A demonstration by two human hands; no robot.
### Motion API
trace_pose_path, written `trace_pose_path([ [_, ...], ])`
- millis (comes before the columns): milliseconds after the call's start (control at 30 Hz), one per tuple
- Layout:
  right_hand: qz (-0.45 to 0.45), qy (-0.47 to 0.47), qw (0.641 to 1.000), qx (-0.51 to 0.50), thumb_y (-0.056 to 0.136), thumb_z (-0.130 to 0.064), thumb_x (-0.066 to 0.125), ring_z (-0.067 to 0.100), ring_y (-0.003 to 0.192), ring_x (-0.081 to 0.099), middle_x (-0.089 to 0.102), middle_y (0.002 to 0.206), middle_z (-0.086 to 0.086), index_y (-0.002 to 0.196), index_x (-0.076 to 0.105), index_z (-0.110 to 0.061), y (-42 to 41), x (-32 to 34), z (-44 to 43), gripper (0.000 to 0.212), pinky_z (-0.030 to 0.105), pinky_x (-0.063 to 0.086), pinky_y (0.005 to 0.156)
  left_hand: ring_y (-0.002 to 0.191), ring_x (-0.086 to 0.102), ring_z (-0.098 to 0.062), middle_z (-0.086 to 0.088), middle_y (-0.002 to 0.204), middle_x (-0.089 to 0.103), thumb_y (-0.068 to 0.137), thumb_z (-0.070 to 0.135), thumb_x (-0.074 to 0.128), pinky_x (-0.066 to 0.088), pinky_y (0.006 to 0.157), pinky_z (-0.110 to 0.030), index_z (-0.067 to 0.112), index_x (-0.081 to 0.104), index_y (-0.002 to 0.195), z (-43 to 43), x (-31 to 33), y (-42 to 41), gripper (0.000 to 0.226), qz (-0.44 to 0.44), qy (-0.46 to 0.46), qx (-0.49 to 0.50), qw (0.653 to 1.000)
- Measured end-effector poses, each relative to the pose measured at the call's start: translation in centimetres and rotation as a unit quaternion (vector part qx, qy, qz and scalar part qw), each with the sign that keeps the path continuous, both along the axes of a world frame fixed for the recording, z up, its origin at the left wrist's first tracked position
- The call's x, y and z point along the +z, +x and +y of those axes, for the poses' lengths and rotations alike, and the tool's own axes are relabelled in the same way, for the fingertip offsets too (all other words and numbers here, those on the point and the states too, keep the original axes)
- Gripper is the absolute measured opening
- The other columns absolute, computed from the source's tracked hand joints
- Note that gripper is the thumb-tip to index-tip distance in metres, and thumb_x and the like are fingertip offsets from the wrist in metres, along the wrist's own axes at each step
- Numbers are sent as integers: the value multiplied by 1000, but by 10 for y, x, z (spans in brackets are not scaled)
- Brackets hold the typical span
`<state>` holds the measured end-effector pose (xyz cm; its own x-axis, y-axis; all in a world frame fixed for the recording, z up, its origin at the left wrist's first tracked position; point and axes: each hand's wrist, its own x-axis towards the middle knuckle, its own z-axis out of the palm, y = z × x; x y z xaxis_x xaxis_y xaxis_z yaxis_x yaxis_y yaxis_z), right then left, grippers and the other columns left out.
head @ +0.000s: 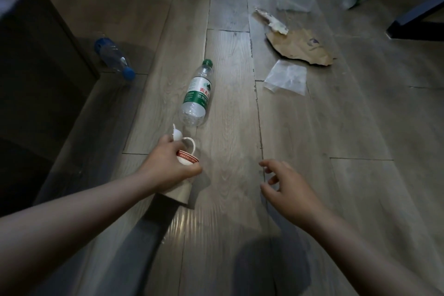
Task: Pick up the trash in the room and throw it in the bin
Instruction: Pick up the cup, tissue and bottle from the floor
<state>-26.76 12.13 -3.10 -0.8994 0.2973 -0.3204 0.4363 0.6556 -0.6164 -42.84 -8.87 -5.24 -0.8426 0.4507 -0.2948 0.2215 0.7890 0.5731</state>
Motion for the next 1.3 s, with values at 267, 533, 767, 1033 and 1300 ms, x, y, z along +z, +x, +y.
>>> trace_pose_path([
  [267,24,47,998,46,93,-29,55,25,118,52,46,137,10,142,41,-19,-103,0,-22,53,36,43,100,77,50,-2,1,98,44,70,38,76,35,59,-15,21,65,83,-33,23,-32,24,35,32,88,995],
  [533,-21,66,991,117,90,-33,58,36,135,34,0,157,12,151,19,-31,-213,-6,-48,73,38,33,111,78,50,-6,2,99,43,72,41,74,36,57,-18,26,63,92,-48,26,-47,27,25,32,115,993],
  [767,29,48,995,88,89,-28,60,29,118,49,22,151,7,141,35,-23,-183,-16,-49,58,34,43,94,80,52,-6,4,99,43,73,38,74,39,58,-17,24,64,93,-55,27,-52,26,8,38,120,992],
  [1033,97,182,977,-44,78,-53,67,23,98,52,50,108,3,107,53,-16,-110,-9,-41,49,33,44,79,75,54,-7,6,95,43,73,36,73,36,56,-16,22,63,79,-42,34,-38,19,3,53,89,995],
  [1300,-6,-140,958,-249,54,-52,84,28,106,59,50,128,11,140,22,-14,-150,-24,-69,113,41,54,84,76,52,-6,2,97,44,74,34,73,36,56,-18,18,64,83,-34,46,-19,21,16,64,80,995],
])
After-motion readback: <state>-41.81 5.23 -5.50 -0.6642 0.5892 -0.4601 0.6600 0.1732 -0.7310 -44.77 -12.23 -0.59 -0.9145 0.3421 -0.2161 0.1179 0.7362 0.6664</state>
